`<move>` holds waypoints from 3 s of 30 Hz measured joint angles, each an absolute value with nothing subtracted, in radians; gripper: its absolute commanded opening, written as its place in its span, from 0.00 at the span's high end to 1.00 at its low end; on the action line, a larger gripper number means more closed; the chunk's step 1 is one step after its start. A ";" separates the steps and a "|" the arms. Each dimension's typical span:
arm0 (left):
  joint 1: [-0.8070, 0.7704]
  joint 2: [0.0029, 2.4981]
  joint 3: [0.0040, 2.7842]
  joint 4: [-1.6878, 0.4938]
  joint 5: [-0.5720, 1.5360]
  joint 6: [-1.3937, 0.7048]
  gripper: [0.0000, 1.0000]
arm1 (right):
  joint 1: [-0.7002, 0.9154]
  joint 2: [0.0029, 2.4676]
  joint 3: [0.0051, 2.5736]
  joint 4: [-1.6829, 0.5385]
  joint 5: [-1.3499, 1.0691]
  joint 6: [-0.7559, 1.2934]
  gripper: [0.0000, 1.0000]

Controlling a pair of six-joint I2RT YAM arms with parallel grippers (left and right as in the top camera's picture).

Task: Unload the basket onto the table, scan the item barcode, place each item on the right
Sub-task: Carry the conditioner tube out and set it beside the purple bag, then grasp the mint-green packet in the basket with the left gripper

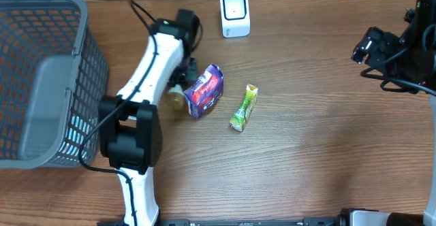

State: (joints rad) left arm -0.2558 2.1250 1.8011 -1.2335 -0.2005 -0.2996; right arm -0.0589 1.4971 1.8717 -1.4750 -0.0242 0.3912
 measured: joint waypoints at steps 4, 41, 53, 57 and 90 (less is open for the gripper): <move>-0.354 2.125 1.710 -1.142 -0.109 -0.297 0.96 | -0.059 1.497 1.872 -1.475 -0.022 0.392 0.03; -0.021 1.973 2.660 -1.683 -0.102 -0.247 0.07 | -0.059 1.497 1.871 -1.471 -0.022 0.368 0.03; 0.585 1.685 2.297 -1.652 -0.009 -0.210 0.03 | -0.059 1.497 1.871 -1.467 -0.022 0.366 0.03; 0.717 1.686 2.120 -1.525 0.043 -0.210 0.04 | -0.059 1.497 1.871 -1.467 -0.023 0.366 0.03; 0.752 1.689 1.078 -0.628 0.109 -0.092 0.00 | -0.059 1.513 1.871 -1.451 -0.026 0.366 0.03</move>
State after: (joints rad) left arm 0.7521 1.6886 1.0782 -0.6285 0.1089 -0.0921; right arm -0.0589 1.5131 1.8713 -1.4509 -0.0257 0.3656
